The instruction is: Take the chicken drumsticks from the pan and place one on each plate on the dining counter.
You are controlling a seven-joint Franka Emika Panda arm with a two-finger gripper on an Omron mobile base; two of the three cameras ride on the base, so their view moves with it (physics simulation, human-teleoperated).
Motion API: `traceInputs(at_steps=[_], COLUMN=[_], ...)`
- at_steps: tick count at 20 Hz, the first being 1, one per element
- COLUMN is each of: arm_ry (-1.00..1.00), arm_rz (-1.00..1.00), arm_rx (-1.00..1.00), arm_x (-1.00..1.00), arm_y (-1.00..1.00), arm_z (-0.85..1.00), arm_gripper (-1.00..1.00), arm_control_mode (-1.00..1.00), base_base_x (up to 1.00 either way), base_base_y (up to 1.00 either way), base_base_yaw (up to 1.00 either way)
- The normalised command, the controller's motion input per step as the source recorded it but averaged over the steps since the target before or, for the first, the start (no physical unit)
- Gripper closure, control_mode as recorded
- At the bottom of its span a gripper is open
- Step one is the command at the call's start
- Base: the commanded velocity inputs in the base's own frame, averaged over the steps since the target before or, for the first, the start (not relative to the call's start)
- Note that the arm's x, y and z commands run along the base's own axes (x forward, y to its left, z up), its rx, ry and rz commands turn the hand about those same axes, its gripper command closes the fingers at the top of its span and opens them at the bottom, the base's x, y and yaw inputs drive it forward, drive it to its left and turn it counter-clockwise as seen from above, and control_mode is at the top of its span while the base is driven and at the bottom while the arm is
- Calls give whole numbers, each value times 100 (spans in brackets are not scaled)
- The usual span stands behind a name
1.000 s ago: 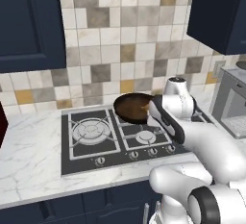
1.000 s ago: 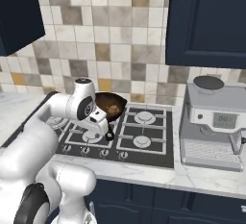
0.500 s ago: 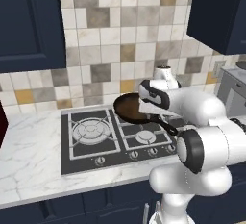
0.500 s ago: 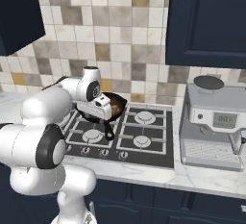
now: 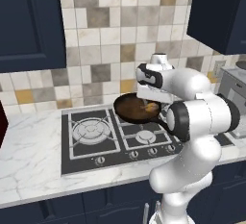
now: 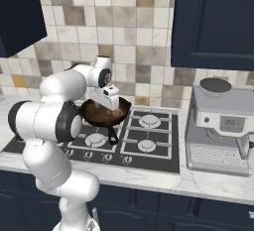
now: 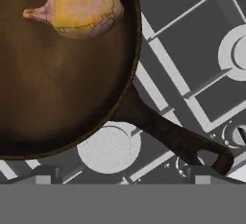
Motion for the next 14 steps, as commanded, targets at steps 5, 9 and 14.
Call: traceInputs(at_steps=[5,9,14], arm_ry=[-4,0,0], arm_rz=[-31,-13,-1], arm_rx=[0,0,-2], arm_x=[42,26,12], arm_y=[-5,-11,-11], arm_z=[0,-4,-13], arm_gripper=[-100,-100,-100], arm_control_mode=[-100,-100,-100], base_base_x=[0,0,0], base_base_y=[0,0,0], base_base_yaw=[0,0,0])
